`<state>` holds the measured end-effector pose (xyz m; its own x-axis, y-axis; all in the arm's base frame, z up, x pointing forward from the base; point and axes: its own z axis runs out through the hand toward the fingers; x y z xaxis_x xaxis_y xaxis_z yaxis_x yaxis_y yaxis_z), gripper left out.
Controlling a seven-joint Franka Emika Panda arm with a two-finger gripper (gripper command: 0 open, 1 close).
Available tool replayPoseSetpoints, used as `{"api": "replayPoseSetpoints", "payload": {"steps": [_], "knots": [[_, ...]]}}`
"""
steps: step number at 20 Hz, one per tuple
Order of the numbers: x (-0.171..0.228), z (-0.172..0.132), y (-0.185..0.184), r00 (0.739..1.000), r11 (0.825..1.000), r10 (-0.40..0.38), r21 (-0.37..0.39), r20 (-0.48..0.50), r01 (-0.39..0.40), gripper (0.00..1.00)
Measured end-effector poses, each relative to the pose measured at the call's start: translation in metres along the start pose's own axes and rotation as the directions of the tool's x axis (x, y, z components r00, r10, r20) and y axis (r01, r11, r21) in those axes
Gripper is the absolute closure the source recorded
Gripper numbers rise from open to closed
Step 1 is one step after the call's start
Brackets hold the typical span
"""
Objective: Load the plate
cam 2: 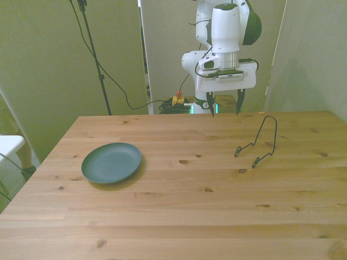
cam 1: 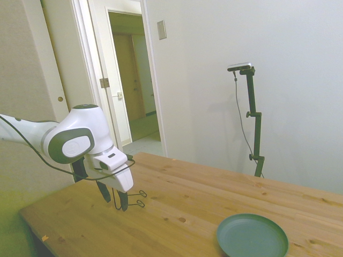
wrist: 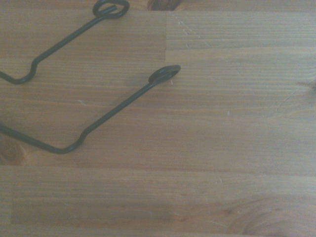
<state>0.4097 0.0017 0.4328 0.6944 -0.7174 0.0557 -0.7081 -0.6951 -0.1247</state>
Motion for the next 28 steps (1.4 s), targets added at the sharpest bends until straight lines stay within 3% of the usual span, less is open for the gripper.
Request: {"api": "replayPoseSetpoints", "payload": {"steps": [6,13,18,24,28], "knots": [[0.011,-0.003,0.0,0.998,0.998,-0.05,-0.049,-0.04,0.048,0.0],[0.089,-0.001,0.04,0.986,0.976,-0.157,-0.163,-0.057,0.146,0.0],[0.123,0.026,0.066,0.967,0.944,-0.255,-0.217,0.005,0.25,0.0],[0.14,0.028,0.089,0.92,0.877,-0.391,-0.309,-0.011,0.368,0.0],[0.143,0.035,0.092,0.913,0.866,-0.409,-0.32,-0.011,0.384,0.0]]}}
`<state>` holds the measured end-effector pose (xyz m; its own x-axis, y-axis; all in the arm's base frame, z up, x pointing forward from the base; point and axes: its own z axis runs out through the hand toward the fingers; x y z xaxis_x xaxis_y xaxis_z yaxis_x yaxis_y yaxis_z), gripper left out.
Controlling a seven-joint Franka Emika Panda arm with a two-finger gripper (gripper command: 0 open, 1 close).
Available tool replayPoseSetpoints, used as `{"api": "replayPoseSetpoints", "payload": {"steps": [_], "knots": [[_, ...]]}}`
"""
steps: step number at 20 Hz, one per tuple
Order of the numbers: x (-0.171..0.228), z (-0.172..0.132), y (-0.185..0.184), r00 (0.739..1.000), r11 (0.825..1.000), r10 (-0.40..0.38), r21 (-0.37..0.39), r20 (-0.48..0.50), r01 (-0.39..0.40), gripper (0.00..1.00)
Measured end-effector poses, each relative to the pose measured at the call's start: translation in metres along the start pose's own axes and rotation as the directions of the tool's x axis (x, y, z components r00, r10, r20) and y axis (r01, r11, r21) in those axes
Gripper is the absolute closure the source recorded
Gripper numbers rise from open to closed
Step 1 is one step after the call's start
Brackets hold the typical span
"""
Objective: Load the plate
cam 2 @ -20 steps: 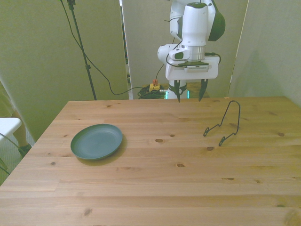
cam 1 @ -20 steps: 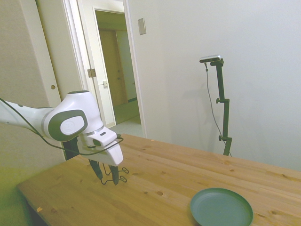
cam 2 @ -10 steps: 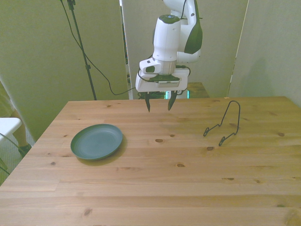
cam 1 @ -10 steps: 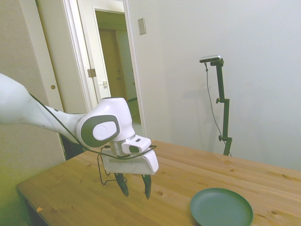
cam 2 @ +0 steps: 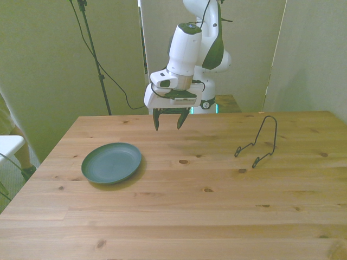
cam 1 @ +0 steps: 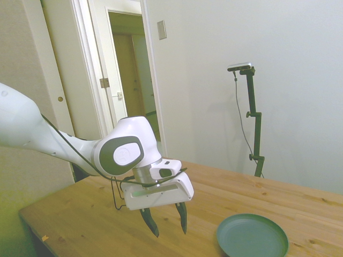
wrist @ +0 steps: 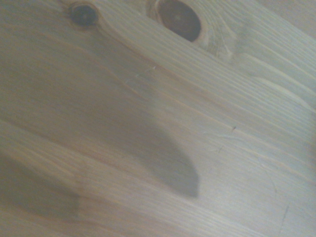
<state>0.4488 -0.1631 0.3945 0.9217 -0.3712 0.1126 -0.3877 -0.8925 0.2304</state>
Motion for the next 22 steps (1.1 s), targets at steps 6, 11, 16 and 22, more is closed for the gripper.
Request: {"api": "replayPoseSetpoints", "payload": {"steps": [6,11,16,22], "knots": [[0.007,0.006,0.001,0.998,0.998,-0.05,-0.043,-0.038,0.048,0.0],[0.008,0.023,0.011,0.988,0.986,-0.148,-0.091,-0.051,0.143,0.0],[0.017,0.039,0.035,0.969,0.968,-0.226,-0.133,-0.096,0.212,0.0],[0.04,0.043,0.071,0.948,0.96,-0.251,-0.177,-0.196,0.218,0.0]]}}
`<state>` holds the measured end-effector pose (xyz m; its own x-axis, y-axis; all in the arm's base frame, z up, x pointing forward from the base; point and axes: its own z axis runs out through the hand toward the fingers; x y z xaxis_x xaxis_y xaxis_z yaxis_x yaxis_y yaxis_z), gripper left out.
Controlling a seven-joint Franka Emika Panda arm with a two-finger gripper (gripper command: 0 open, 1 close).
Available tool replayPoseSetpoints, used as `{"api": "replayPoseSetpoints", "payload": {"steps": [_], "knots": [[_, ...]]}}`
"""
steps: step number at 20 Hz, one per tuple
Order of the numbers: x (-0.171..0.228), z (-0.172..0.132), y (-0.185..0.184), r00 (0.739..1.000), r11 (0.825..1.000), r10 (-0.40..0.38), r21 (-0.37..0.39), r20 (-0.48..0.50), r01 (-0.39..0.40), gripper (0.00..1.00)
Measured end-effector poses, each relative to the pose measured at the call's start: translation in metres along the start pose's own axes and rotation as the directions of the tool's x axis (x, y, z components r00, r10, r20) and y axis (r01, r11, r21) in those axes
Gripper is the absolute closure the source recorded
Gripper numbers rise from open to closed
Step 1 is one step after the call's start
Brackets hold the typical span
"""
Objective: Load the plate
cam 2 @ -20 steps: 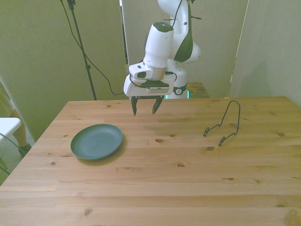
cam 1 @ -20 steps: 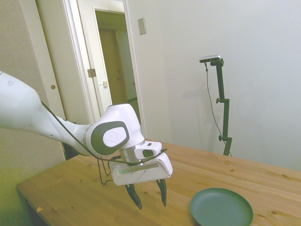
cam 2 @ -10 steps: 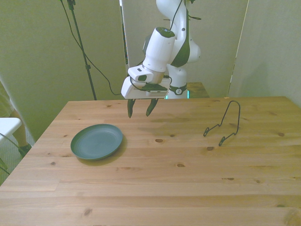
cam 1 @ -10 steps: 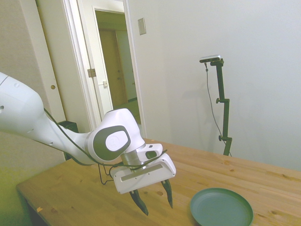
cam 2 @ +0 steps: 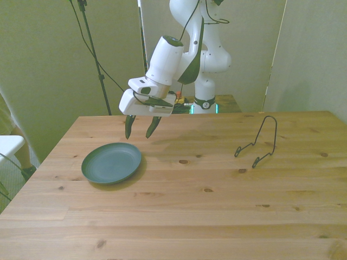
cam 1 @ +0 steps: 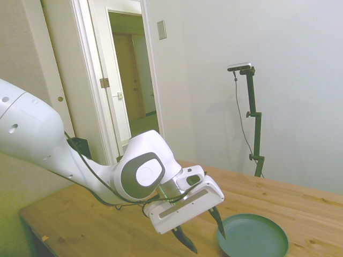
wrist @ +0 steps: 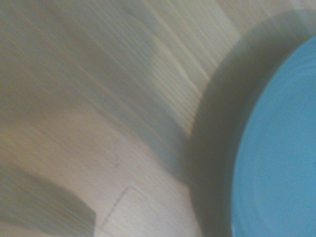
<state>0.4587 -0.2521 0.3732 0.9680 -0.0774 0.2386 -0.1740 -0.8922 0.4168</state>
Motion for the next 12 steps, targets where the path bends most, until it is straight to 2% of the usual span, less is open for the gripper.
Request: {"api": "replayPoseSetpoints", "payload": {"steps": [8,9,12], "knots": [[0.02,0.026,0.011,0.999,0.999,-0.032,-0.021,-0.041,0.031,0.0],[0.022,0.029,0.013,0.999,0.999,-0.034,-0.024,-0.038,0.033,1.0],[0.026,0.035,0.016,0.998,0.998,-0.056,-0.042,-0.041,0.054,1.0]]}}
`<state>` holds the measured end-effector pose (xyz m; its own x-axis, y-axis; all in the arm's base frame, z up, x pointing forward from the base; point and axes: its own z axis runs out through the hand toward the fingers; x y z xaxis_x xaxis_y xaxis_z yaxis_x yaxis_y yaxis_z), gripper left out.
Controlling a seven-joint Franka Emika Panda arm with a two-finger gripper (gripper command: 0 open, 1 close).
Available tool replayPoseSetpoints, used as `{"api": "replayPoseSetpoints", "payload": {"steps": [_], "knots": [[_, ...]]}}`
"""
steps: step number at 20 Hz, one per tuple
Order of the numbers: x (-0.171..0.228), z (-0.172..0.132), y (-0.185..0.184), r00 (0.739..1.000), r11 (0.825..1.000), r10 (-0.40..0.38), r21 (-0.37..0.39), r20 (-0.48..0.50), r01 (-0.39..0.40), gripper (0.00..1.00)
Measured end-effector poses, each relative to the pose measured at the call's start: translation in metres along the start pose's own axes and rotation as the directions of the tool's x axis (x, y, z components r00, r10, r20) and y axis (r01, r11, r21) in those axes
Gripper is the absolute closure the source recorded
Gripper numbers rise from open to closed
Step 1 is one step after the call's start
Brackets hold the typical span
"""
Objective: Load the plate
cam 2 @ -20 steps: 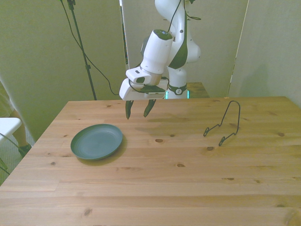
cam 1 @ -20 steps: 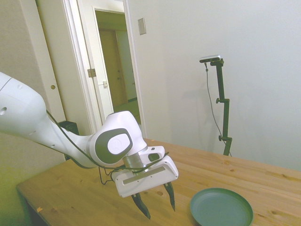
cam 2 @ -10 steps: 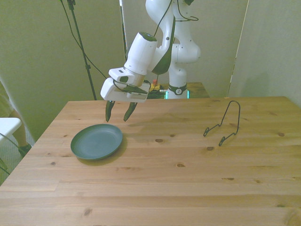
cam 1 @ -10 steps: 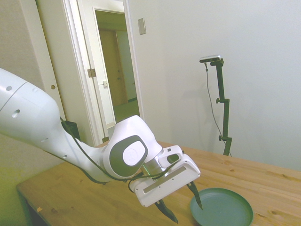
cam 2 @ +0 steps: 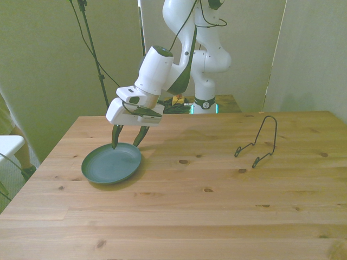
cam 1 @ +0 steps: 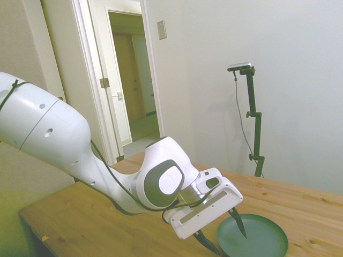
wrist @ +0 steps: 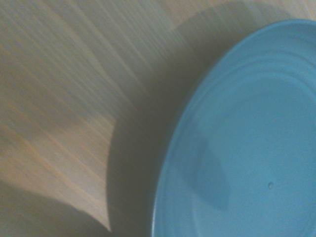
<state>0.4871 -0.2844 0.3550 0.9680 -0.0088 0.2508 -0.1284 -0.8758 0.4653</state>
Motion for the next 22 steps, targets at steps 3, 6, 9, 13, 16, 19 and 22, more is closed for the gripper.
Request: {"api": "replayPoseSetpoints", "payload": {"steps": [3,6,9,13,16,19,22], "knots": [[-0.004,0.006,0.002,0.999,0.999,-0.042,-0.036,-0.03,0.041,1.0],[-0.012,0.013,0.001,0.997,0.995,-0.069,-0.074,-0.041,0.066,1.0],[-0.015,0.016,-0.004,0.995,0.991,-0.088,-0.105,-0.056,0.081,1.0],[-0.019,0.018,-0.012,0.993,0.987,-0.1,-0.13,-0.066,0.091,1.0],[-0.022,0.02,-0.015,0.993,0.987,-0.101,-0.132,-0.066,0.092,1.0],[-0.022,0.02,-0.017,0.993,0.988,-0.098,-0.127,-0.067,0.089,1.0],[-0.021,0.02,-0.018,0.993,0.988,-0.1,-0.124,-0.07,0.091,1.0]]}}
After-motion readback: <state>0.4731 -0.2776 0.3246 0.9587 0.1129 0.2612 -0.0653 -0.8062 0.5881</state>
